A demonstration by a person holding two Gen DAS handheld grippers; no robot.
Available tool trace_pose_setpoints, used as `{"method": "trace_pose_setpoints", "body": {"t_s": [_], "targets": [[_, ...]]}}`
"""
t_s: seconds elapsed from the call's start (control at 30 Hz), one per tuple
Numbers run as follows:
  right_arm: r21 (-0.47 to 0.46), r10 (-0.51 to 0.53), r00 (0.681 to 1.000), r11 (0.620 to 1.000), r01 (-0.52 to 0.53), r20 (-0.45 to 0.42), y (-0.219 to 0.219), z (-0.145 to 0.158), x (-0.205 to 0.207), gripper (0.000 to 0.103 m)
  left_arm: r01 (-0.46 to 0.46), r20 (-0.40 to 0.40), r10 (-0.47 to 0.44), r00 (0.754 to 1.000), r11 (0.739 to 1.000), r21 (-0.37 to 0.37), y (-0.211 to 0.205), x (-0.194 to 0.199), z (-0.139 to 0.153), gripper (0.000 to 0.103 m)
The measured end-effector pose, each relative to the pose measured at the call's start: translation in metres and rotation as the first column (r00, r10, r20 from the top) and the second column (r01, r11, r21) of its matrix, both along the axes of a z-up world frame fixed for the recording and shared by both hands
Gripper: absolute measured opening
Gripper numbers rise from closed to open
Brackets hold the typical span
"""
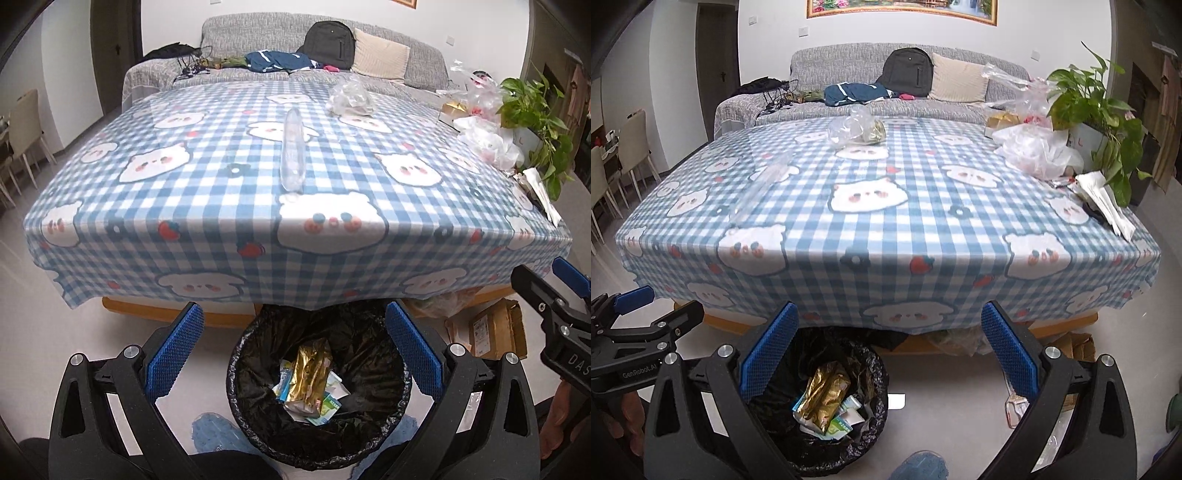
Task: Collect trash
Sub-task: 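Raise both open tools from the bin back toward the bed, then grasp the clear plastic tube with the left tool while the right tool grasps the clear plastic bag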
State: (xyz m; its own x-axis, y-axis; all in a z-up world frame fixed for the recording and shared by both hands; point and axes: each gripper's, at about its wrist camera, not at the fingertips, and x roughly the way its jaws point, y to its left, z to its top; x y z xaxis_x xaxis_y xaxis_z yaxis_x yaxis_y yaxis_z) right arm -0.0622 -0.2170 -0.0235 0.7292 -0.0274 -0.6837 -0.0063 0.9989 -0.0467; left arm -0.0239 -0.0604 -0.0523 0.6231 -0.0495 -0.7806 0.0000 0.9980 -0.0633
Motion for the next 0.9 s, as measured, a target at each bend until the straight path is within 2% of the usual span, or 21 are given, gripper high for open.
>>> {"method": "trace_pose_setpoints", "body": {"t_s": [0.27,0.47,0.9], "targets": [[0.018,0.020,1.000,1.000,-0.021,0.016,0.001,0.020,0.046,0.095,0.001,0.025,-0.001,1.000,1.000,0.000,0.008,0.041,0.027,0.097],[0.037,0.017,1.000,0.999,-0.017,-0.007,0.002,0.020,0.094,0.095,0.009,0.019,-0.009,1.000,1.000,0.013,0.007,0.089,0.037,0.097],[0.012,0.022,0.999,1.000,-0.022,-0.023,0.009,0.037,0.217,0.095,0.023,-0.026,-0.022,0.999,0.999,0.030,0.014,0.183,0.033,0.097]]}}
